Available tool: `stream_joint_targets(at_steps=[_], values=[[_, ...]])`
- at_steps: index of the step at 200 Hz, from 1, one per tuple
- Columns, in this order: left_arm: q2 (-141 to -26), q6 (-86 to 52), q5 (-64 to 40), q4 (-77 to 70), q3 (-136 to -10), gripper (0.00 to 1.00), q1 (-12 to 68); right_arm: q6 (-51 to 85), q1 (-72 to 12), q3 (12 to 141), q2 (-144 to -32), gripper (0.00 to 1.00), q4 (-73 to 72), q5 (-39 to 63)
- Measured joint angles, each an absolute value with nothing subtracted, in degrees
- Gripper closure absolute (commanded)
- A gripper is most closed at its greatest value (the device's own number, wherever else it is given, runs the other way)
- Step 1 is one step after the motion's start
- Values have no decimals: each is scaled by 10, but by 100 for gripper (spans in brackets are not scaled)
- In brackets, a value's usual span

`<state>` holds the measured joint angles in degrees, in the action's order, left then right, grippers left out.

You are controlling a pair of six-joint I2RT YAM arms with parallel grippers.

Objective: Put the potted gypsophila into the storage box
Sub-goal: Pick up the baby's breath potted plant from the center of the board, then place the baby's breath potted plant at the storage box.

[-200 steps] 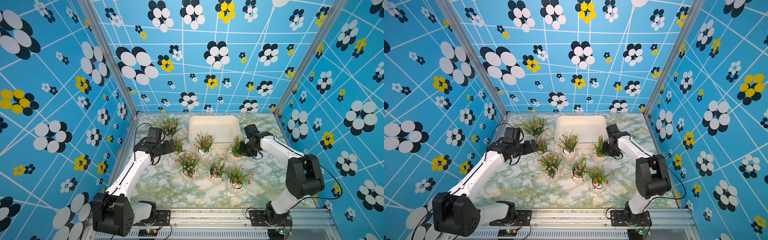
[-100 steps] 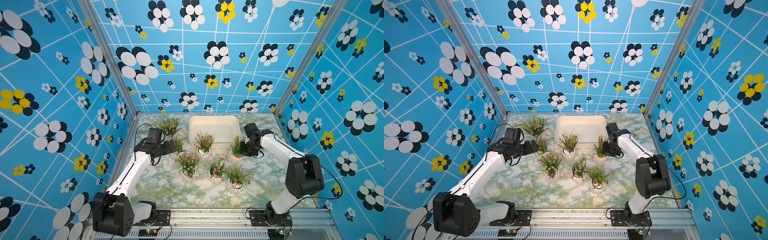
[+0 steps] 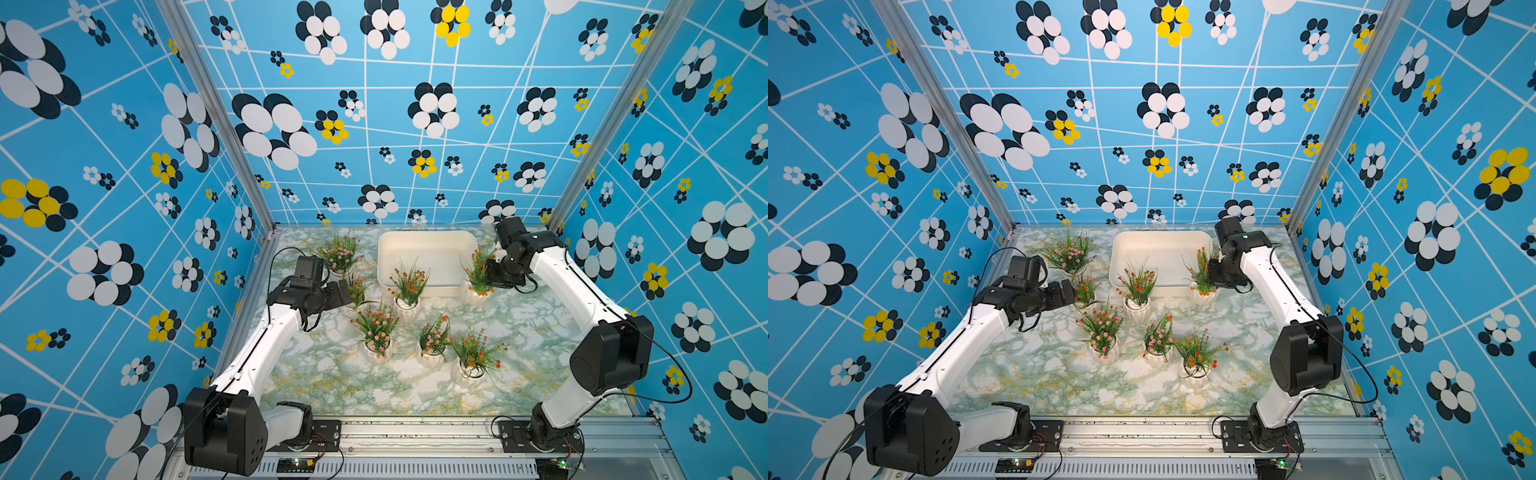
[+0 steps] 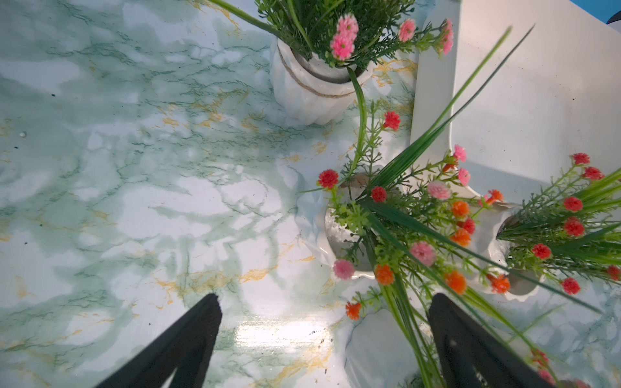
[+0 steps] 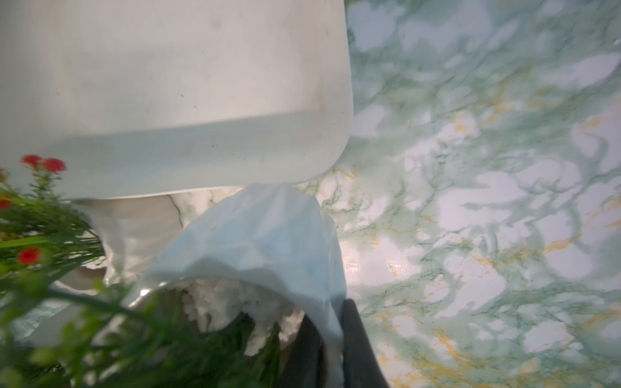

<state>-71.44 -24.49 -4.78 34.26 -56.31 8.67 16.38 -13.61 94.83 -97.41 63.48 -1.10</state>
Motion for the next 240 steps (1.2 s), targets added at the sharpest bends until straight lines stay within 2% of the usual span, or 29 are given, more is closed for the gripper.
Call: stream_joint_targets(at_steps=[59,111,150,240], values=[[-706,-245,-48,343,-563,1,86,163,-136,1219,-1129,100,695,-43],[-699,-244,-48,343,-563,1,86,255,-136,1409,-1315,100,709,-74],[-699,-244,-53,342,-562,1,86,349,-136,1428,-1376,100,693,-91],[-708,-245,-72,325,-547,1,86,449,-135,1420,-1390,100,632,-120]])
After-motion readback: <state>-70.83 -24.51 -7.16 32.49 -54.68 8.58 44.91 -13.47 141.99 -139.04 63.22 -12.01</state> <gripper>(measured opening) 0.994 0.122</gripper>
